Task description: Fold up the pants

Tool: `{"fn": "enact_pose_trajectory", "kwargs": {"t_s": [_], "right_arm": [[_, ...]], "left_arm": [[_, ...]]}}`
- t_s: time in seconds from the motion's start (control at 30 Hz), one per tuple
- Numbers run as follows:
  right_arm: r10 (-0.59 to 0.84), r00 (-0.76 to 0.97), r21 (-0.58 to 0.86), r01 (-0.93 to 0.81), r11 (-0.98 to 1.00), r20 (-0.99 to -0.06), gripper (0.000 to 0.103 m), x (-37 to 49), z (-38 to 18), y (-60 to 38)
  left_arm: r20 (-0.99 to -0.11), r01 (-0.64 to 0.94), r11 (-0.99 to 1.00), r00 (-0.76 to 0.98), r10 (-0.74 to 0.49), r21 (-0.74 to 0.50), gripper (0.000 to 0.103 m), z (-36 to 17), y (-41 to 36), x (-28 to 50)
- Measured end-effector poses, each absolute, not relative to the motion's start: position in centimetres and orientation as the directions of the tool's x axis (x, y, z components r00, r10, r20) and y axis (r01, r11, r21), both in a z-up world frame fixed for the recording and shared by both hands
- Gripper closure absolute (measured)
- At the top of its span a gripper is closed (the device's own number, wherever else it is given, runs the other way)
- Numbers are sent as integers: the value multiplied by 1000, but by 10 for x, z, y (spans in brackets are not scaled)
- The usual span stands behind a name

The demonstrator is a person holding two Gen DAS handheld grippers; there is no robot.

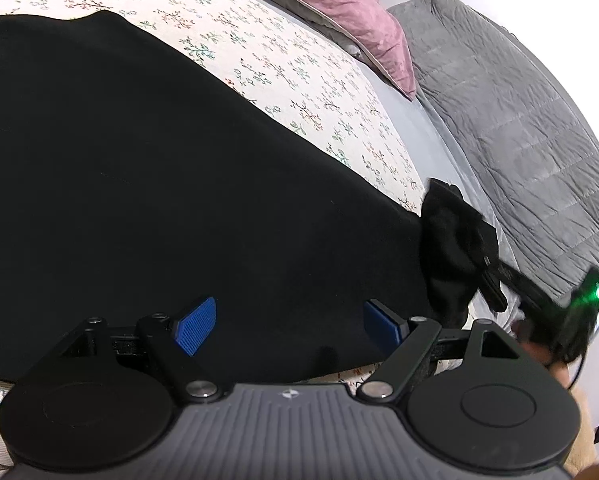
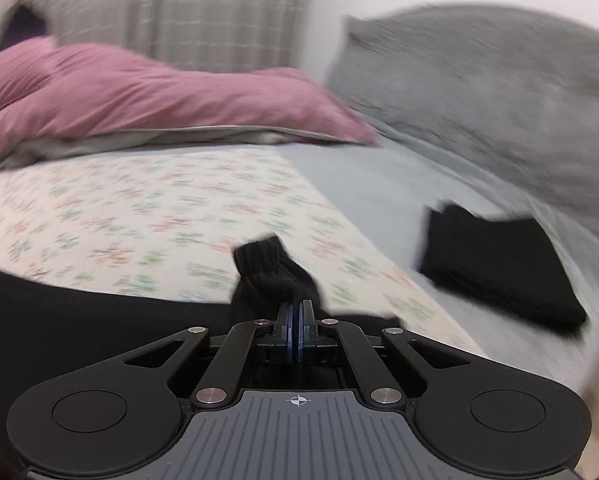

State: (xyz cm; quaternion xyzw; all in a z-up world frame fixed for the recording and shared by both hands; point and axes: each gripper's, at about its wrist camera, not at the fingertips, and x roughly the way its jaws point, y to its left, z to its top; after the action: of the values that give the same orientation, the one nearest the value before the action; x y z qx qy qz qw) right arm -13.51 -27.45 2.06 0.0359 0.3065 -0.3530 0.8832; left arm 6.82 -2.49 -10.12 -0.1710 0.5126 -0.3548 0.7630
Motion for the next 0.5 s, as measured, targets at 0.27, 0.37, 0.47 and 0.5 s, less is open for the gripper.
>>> {"fn": "enact_pose_trajectory", "kwargs": {"t_s": [0.27,0.37,0.47,0.5], "right_arm": [[-574,487,46,788,615,-658,86,-206,6,-315],[-553,478,154,833,531,-682,47,-226,-1,-325],[-508,509,255,835,487,-695,40,-238,-6,-333],[-484,520,289,832,474,-704,40,-239,-10,-337]], "left_arm": [[-665,371,689,213,-716,-623,7,-101,-30,70],[-667,373,689,211,-715,-621,7,-100,-27,70],[-670,376,691,210,-712,-617,7,-100,-29,70],[-671,378,691,209,-712,-616,7,-99,-29,70]]}}
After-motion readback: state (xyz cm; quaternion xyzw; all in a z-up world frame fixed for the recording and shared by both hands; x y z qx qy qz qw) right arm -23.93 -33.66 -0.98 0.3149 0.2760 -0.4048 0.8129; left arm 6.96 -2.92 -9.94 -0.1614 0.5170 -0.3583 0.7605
